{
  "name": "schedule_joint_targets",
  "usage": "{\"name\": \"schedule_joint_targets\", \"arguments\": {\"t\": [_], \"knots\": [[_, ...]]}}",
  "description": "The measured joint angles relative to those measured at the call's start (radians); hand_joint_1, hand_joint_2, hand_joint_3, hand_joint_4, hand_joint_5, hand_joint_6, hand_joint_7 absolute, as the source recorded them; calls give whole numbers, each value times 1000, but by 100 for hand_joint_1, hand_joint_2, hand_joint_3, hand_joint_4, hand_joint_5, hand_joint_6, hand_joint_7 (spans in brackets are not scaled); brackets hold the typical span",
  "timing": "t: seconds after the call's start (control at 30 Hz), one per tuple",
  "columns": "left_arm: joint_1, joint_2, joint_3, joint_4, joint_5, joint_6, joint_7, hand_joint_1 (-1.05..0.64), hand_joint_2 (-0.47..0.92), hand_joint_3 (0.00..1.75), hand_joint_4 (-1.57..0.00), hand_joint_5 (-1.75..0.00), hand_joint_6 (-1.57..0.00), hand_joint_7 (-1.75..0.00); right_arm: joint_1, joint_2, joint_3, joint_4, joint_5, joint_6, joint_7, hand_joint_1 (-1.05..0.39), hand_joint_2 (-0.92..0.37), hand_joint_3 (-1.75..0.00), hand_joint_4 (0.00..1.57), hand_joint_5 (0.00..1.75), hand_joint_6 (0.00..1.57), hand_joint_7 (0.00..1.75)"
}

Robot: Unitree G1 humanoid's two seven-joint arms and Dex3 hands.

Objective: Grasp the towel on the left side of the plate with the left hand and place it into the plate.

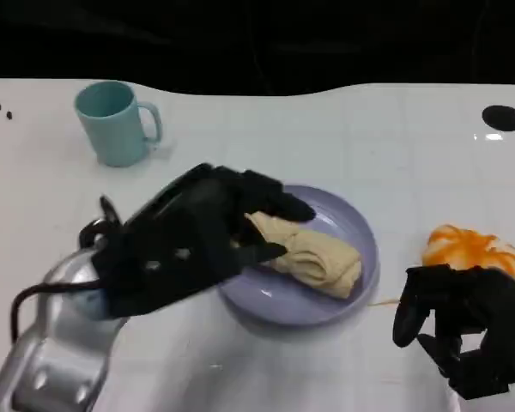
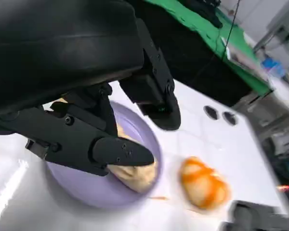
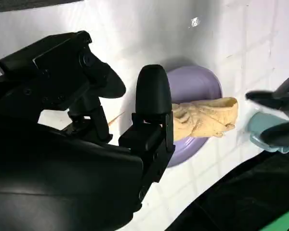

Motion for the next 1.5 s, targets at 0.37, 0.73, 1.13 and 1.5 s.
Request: {"name": "schedule_joint_targets", "arguments": {"t": [0.37,0.73,1.13,1.5], "knots": [[234,35,185,-281,-358,320,-56,-8,49,130,-83,-166,-84,-127,-8,0,3,-3,0,9,0,2,-57,-109,74,175,70,146],[304,64,330,-440,-613,715,-5,-9,51,133,-82,-175,-74,-164,-11,-2,-4,-2,6,2,5,3,-56,-109,74,175,69,145],[297,105,344,-329,-622,723,34,-6,55,133,-80,-175,-67,-175,4,-4,-10,1,9,-16,7,4,-57,-109,73,175,69,146],[287,125,326,-303,-622,711,40,-6,56,130,-79,-175,-66,-175,4,-4,-10,5,9,-35,7,3,-56,-110,74,175,69,147]]}}
